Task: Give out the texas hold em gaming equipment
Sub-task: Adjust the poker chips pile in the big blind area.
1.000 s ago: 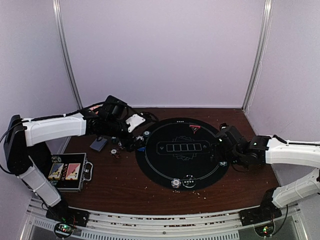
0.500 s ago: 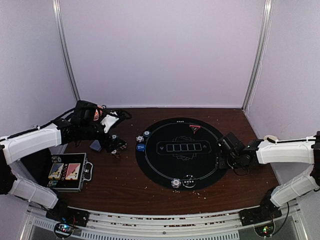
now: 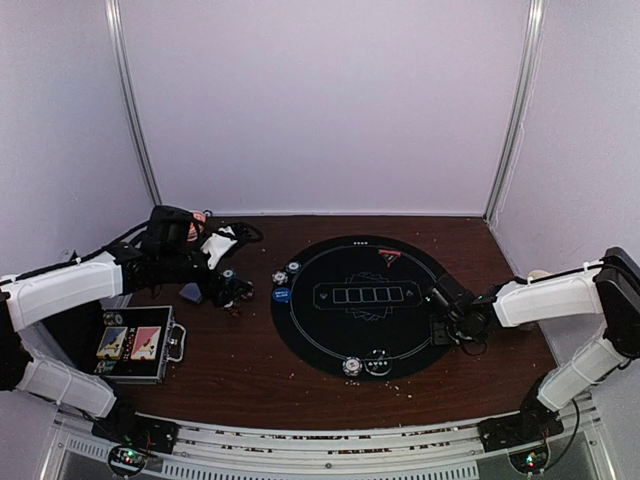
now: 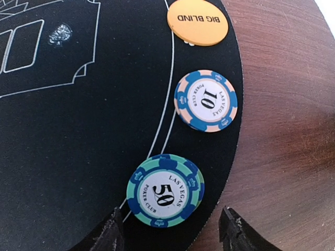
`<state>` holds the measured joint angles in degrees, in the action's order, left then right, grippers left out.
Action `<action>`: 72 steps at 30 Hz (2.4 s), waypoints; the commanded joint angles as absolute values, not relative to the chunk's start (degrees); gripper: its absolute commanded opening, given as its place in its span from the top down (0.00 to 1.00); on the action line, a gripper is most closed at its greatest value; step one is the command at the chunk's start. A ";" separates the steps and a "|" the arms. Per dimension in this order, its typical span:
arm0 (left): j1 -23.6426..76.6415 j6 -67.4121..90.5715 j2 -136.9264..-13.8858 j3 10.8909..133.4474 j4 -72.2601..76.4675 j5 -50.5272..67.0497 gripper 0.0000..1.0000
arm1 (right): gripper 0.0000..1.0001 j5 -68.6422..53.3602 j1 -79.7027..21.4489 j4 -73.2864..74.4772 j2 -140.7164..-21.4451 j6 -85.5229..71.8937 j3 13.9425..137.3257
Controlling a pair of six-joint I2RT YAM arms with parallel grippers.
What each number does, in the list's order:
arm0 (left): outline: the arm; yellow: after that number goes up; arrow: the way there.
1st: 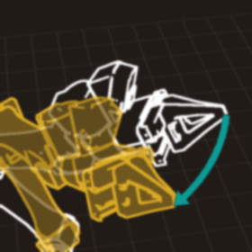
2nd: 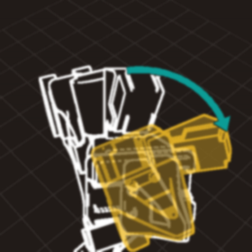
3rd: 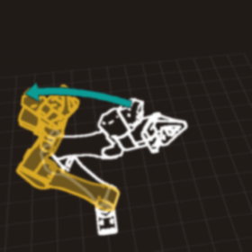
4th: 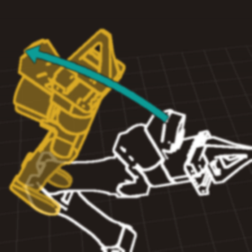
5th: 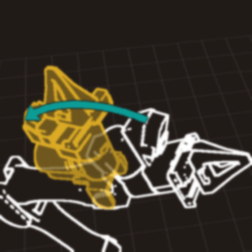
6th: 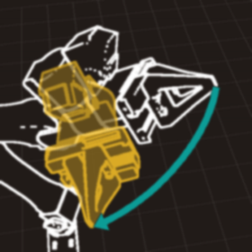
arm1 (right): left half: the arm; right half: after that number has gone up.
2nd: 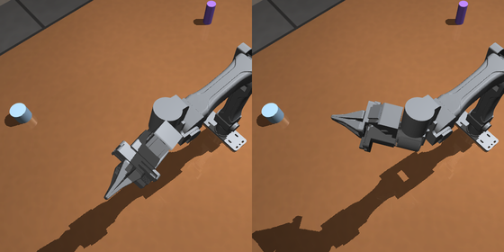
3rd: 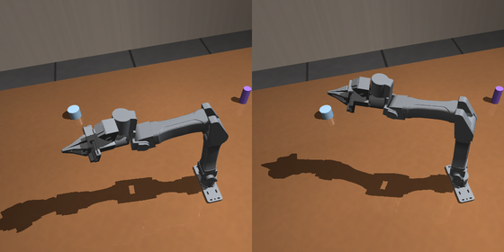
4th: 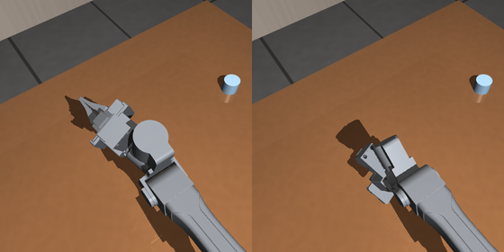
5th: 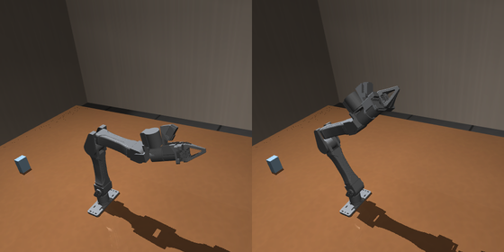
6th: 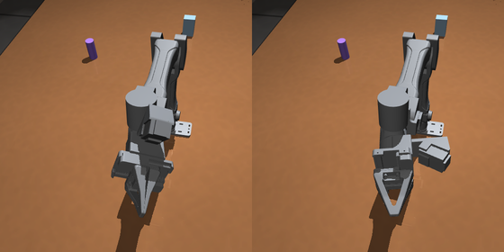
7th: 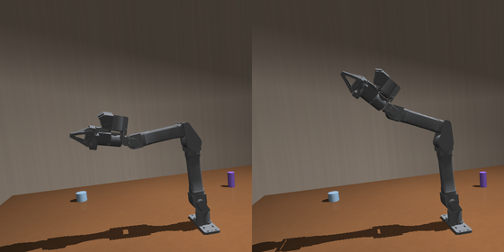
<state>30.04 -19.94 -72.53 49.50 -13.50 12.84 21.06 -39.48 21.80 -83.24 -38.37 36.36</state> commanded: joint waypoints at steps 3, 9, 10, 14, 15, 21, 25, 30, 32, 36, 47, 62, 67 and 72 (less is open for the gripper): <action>29.61 -19.91 -70.54 48.78 -10.13 12.77 0.02 | 0.39 24.08 -39.24 19.91 -86.53 -38.52 38.20; 29.51 -19.95 -70.48 48.61 -9.87 12.35 0.02 | 0.50 24.72 -38.92 18.95 -87.88 -38.56 38.53; 29.52 -19.83 -70.41 48.60 -9.80 12.24 0.02 | 0.52 24.70 -38.71 18.79 -87.89 -38.59 38.41; 29.39 -19.86 -69.72 48.43 -9.67 11.75 0.02 | 0.53 24.57 -38.04 18.10 -87.64 -39.01 37.55; 29.36 -19.86 -69.59 48.36 -9.59 11.62 0.02 | 0.53 24.46 -37.88 17.75 -87.55 -39.18 37.37; 29.34 -19.78 -68.56 48.08 -9.24 11.27 0.02 | 0.53 23.60 -36.63 16.26 -86.63 -39.78 35.96; 29.20 -19.69 -68.14 47.92 -9.01 11.00 0.02 | 0.54 22.59 -35.72 15.53 -86.18 -39.82 35.15; 29.12 -19.69 -67.60 47.72 -8.72 10.69 0.02 | 0.56 21.22 -35.01 14.30 -85.79 -40.06 34.10; 29.13 -19.65 -67.42 47.65 -8.65 10.52 0.02 | 0.56 20.75 -34.92 14.13 -85.65 -40.17 33.86; 29.16 -19.60 -67.02 47.51 -8.46 10.26 0.02 | 0.56 20.47 -34.61 13.90 -85.41 -40.30 33.40; 29.11 -19.51 -66.10 47.29 -8.26 9.93 0.02 | 0.60 20.07 -31.48 11.96 -85.81 -39.40 32.99; 29.08 -19.51 -65.73 47.10 -8.00 9.80 0.02 | 0.61 21.51 -31.20 13.19 -87.58 -38.07 36.02; 29.03 -19.51 -65.65 47.11 -7.97 9.67 0.02 | 0.43 20.93 -31.20 14.99 -86.52 -37.65 36.90; 29.02 -19.49 -65.65 47.11 -7.95 9.68 0.02 | 0.37 19.91 -31.38 16.61 -82.19 -38.13 36.31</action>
